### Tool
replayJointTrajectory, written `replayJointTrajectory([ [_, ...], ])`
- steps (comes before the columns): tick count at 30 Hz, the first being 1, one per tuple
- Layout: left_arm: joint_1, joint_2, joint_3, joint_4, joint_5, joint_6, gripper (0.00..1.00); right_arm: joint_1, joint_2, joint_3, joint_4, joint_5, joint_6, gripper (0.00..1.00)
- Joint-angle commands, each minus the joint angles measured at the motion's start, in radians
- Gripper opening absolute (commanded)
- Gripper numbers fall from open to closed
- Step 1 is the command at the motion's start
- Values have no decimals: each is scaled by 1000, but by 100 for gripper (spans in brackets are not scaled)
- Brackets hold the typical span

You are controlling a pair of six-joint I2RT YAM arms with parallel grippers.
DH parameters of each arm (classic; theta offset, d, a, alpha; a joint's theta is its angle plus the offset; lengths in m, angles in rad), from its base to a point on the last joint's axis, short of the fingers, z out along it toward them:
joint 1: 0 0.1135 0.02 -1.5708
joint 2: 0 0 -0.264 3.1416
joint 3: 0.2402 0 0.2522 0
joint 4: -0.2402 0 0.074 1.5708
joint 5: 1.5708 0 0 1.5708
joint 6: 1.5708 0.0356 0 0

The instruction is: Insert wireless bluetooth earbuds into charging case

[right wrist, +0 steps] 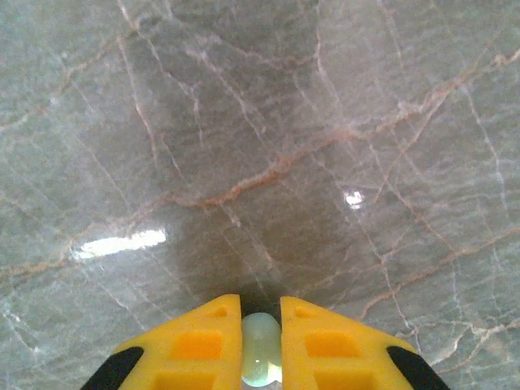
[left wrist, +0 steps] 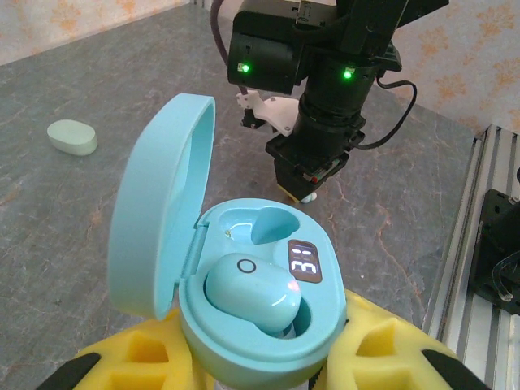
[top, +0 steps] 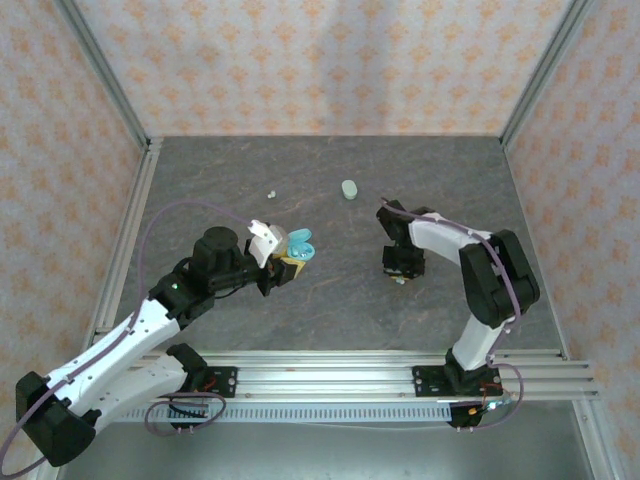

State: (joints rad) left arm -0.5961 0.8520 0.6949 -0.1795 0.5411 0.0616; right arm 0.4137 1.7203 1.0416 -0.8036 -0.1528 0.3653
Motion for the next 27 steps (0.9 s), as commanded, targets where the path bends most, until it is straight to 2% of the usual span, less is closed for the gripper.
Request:
replayJointTrajectory([
  [1,-6,-24,32,-11,-7,16,4,1,-80,-20,-18,-21,10,13],
  [10,-7,-36,40,16,15,7,4,1,-361,5,21,-247,50,9],
  [17,-7,-26,49,45,40,-3,4,19,-519,70,167,-517,135,8],
  [21,-8,-24,59,59,62,-17,3,103,-565,131,249,-537,149,8],
  [27,-7,-25,76,40,69,-14,4,239,-557,211,346,-518,123,8],
])
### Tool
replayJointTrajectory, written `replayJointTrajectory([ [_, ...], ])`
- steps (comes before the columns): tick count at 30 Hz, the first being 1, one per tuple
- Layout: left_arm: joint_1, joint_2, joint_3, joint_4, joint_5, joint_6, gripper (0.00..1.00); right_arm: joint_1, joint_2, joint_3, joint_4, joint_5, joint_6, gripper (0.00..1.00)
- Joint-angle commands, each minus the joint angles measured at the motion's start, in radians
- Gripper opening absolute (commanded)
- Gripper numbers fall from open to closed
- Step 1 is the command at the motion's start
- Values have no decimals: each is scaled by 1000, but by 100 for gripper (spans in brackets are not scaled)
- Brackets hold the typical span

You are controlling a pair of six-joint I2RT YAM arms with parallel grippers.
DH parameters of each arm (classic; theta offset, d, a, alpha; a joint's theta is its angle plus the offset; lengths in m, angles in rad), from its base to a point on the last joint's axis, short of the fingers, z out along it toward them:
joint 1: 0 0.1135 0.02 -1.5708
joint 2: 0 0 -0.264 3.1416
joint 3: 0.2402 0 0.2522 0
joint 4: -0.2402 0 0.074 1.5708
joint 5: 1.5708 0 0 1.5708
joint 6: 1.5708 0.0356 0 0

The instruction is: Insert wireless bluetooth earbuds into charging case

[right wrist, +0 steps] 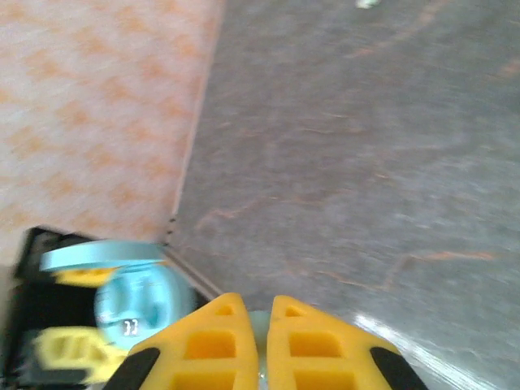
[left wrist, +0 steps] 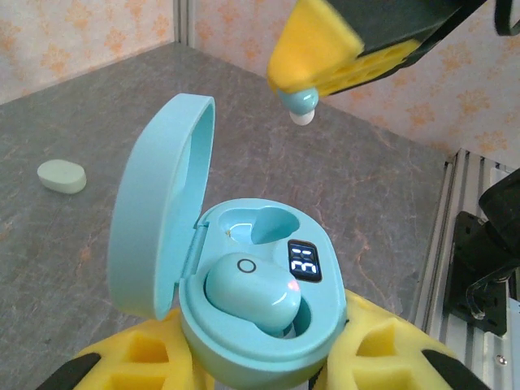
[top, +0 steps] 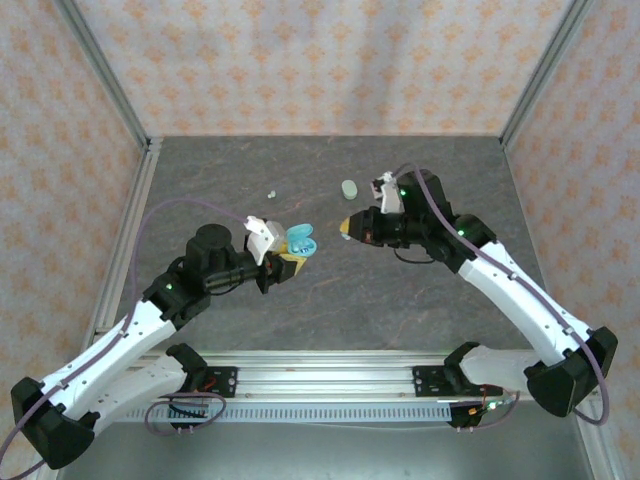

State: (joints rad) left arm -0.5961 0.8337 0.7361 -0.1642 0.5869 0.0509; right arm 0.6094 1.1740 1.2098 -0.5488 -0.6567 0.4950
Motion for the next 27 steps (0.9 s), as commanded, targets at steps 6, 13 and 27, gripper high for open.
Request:
replayJointTrajectory([
  [6,-8,-12,32,37,26,-10,4,129,5,41,207,-30,-18,8],
  [13,-8,-12,45,35,32,-10,3,148,33,25,220,-44,-51,8],
  [27,-8,-19,53,44,45,-26,3,155,51,10,216,-52,-78,8],
])
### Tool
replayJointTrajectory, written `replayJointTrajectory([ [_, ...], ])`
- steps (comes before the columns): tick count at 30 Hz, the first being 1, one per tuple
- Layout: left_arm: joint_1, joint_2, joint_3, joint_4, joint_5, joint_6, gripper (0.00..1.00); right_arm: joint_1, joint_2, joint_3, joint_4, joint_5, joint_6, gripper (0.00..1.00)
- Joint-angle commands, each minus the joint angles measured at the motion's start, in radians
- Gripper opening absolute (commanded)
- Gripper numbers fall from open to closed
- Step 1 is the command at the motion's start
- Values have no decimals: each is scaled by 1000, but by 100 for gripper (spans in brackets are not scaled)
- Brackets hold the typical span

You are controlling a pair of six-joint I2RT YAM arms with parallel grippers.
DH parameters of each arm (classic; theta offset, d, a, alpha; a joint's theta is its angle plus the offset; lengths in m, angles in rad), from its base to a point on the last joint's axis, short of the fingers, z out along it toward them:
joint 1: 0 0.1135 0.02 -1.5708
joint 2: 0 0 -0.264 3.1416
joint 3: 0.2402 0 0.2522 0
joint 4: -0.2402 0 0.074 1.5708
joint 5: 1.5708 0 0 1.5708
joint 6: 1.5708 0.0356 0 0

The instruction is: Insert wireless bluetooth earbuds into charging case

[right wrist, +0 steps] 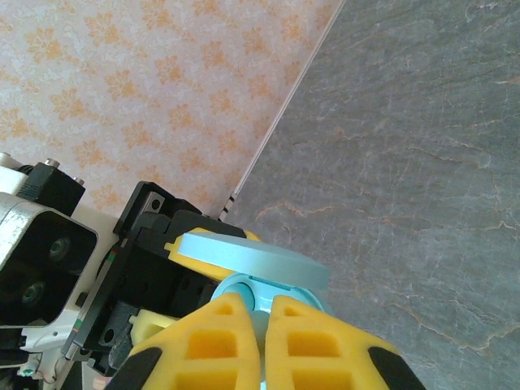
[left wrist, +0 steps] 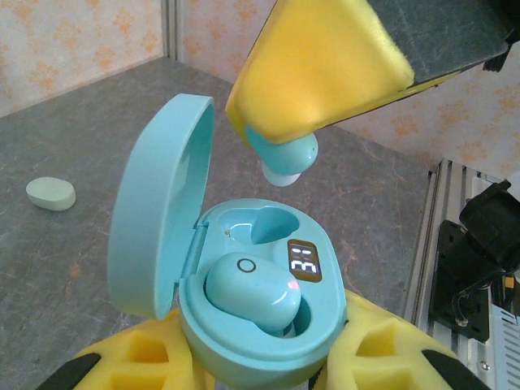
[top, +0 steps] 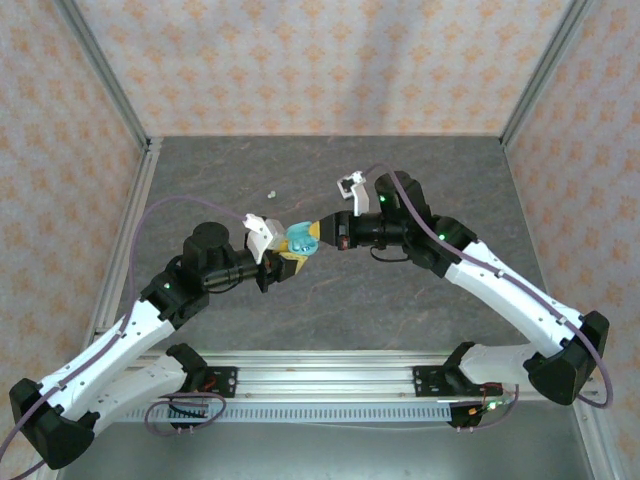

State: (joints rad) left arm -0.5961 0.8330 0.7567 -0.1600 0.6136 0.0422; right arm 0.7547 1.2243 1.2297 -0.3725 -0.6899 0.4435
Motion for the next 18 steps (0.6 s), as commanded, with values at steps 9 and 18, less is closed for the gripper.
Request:
replayJointTrajectory([
  [9,-8,-21,35,52,14,-27,3,18,-6,-21,30,-9,-33,8],
  [18,-9,-20,35,60,15,-32,3,26,-5,-29,42,-5,-22,8],
])
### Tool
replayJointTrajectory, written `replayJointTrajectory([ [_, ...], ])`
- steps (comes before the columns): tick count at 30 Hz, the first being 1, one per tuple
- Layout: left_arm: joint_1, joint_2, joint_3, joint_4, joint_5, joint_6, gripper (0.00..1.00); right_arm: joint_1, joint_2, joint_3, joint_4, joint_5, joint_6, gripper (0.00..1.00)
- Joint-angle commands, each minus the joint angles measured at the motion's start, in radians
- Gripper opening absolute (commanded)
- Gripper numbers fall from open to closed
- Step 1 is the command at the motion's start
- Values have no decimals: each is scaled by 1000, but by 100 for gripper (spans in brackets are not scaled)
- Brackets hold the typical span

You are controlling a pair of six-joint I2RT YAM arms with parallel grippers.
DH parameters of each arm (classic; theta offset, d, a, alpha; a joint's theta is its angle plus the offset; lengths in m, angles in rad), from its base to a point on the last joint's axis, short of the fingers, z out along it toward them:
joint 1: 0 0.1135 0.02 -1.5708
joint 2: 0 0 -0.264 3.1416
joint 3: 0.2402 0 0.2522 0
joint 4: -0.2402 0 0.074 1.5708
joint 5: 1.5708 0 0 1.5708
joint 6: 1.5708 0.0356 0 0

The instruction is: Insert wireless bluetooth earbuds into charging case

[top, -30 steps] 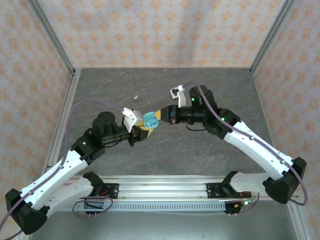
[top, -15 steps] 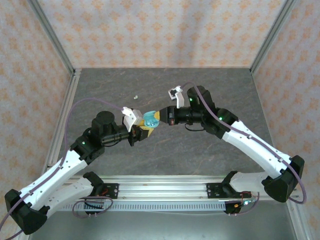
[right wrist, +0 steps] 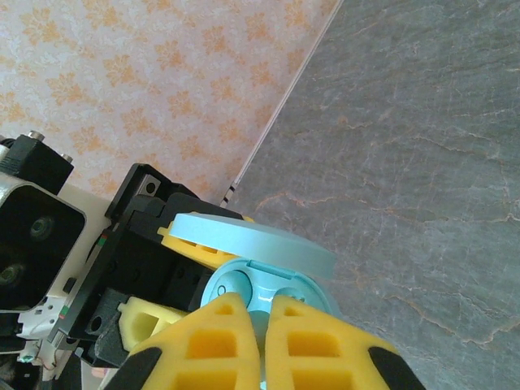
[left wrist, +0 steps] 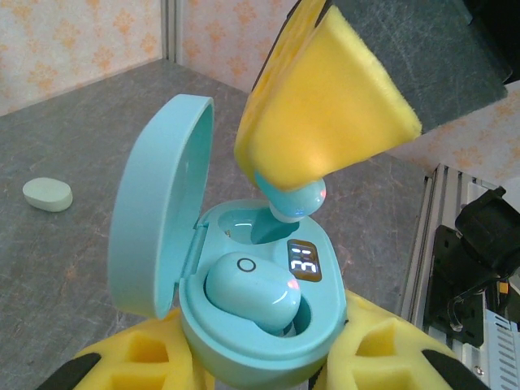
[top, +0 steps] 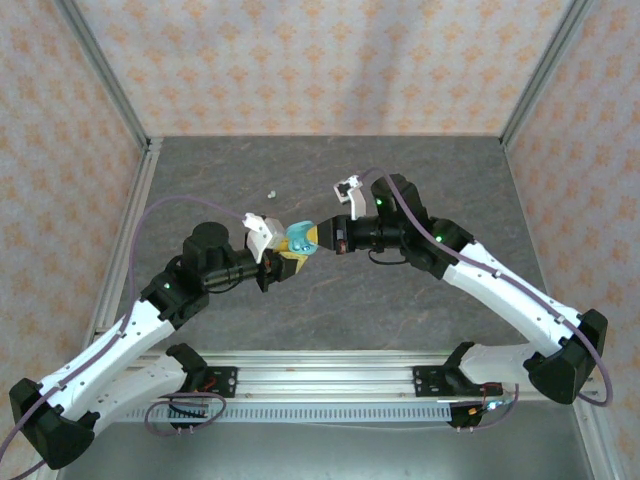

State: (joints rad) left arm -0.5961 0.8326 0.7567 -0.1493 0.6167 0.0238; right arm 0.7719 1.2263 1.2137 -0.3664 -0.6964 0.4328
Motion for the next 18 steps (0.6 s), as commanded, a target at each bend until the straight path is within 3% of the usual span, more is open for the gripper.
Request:
replayJointTrajectory([
  [1,-8,-20,35,49,14,-15,3,10,-6,-12,38,1,-9,8],
  [18,-8,-12,45,46,17,-10,3,11,6,10,-45,65,-66,13],
])
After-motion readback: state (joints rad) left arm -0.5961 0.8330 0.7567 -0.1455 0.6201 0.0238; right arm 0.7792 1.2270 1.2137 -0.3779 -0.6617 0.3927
